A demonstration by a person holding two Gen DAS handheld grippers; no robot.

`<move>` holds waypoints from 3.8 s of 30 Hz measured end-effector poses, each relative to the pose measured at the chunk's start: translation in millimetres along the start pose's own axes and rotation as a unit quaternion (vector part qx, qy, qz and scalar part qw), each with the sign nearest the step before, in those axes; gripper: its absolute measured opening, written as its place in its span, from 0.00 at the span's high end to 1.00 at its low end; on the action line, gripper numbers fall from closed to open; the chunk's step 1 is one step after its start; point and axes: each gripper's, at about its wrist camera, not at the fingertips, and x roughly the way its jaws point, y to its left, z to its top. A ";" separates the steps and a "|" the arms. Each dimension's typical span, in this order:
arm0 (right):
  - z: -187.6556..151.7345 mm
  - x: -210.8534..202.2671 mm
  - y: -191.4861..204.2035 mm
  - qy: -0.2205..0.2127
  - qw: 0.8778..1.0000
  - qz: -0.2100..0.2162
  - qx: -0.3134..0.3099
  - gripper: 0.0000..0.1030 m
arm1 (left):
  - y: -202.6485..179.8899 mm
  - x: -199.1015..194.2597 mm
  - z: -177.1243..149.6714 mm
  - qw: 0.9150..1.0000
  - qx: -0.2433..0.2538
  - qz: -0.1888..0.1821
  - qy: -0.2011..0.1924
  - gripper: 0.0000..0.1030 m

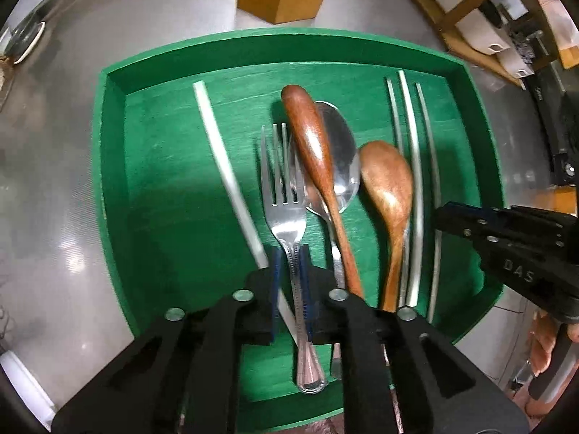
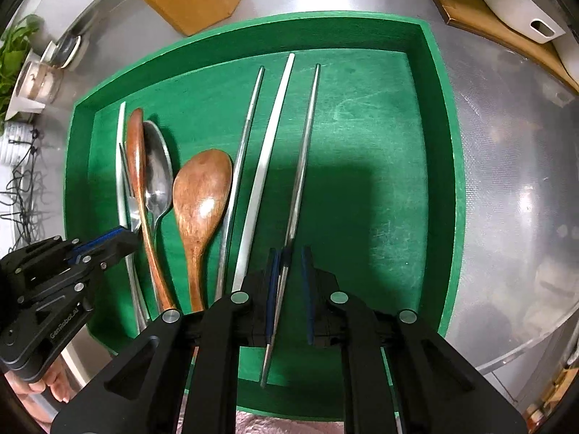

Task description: Organize utensils

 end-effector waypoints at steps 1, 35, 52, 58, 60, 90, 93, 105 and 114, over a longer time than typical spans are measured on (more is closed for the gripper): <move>0.7 0.2 0.6 0.001 1.000 -0.002 0.000 0.89 | -0.3 2.1 0.0 1.000 0.002 0.006 0.005 0.84; -30.8 -34.6 -35.0 -0.100 0.990 0.095 -0.009 0.95 | 60.8 -53.1 -28.0 0.983 -0.050 -0.124 -0.125 0.95; -30.2 -67.9 -24.8 -0.213 0.970 0.112 -0.034 0.95 | 55.8 -94.7 -30.1 0.961 -0.028 -0.139 -0.236 1.00; -25.5 -61.0 -18.7 -0.201 0.972 0.116 -0.038 0.95 | 57.9 -64.1 -6.2 0.974 -0.033 -0.138 -0.175 0.99; -23.5 -58.5 -19.8 -0.196 0.973 0.114 -0.035 0.95 | 59.4 -55.2 1.9 0.977 -0.038 -0.130 -0.164 0.80; -12.7 -50.0 -30.3 -0.192 0.969 0.152 -0.019 0.95 | 53.7 -55.3 5.1 0.978 -0.008 -0.125 -0.167 0.96; -12.1 -58.3 -26.5 -0.218 0.964 0.147 -0.032 0.95 | 53.5 -71.6 -3.9 0.968 -0.006 -0.128 -0.218 0.96; 15.2 -98.6 -2.1 -0.326 0.931 0.149 -0.073 0.95 | 51.2 -114.1 6.5 0.918 -0.024 -0.123 -0.376 0.96; 61.7 -140.1 15.2 -0.421 0.891 0.152 -0.079 0.95 | 43.6 -141.9 52.4 0.891 -0.027 -0.117 -0.437 0.96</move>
